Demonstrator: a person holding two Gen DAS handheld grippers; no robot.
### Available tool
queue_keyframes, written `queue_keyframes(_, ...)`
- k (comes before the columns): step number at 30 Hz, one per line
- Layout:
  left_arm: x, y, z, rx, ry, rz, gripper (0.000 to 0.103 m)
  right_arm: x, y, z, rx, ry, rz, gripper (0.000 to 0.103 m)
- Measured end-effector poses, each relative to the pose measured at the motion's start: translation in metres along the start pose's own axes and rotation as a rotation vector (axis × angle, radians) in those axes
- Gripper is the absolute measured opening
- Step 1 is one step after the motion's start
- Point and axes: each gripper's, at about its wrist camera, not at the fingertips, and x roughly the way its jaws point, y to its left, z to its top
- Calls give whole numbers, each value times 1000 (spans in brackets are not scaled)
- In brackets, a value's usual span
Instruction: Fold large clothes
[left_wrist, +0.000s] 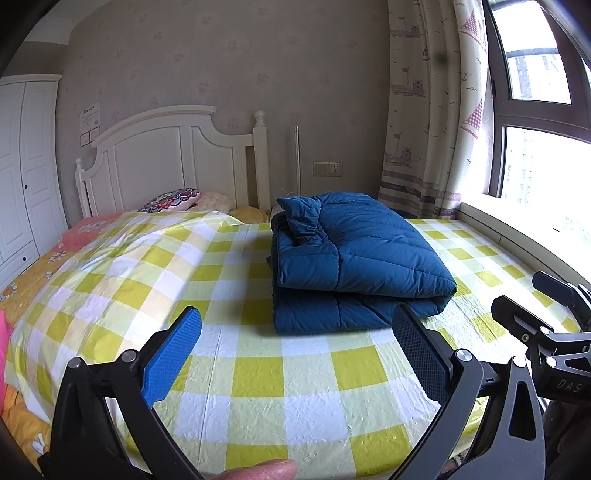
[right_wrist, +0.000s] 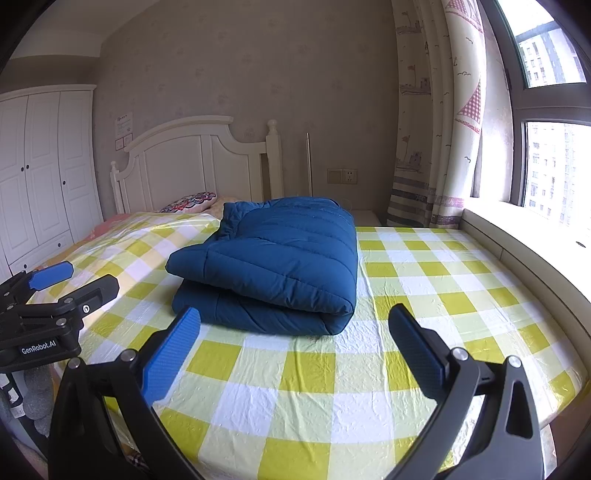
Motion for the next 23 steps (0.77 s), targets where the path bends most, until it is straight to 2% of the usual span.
queue_keyframes(9,-7,1,3,21,-32,6,99,0,2,-2,-1,5,1,101)
queue_keyframes(15,-6,-5,-4,61,-71,5,99,10,5,-11,-11,48,10,101)
queue_keyframes(18,17,6,-3,57,25,-28,99,19,1,-15,-6,83,16,101)
queue_keyframes(20,40,31,-1,7,97,-27,99,28,-8,-15,15,114,35,101)
queue_keyframes(23,70,80,9,-38,118,88,99,50,-40,-3,6,193,48,101)
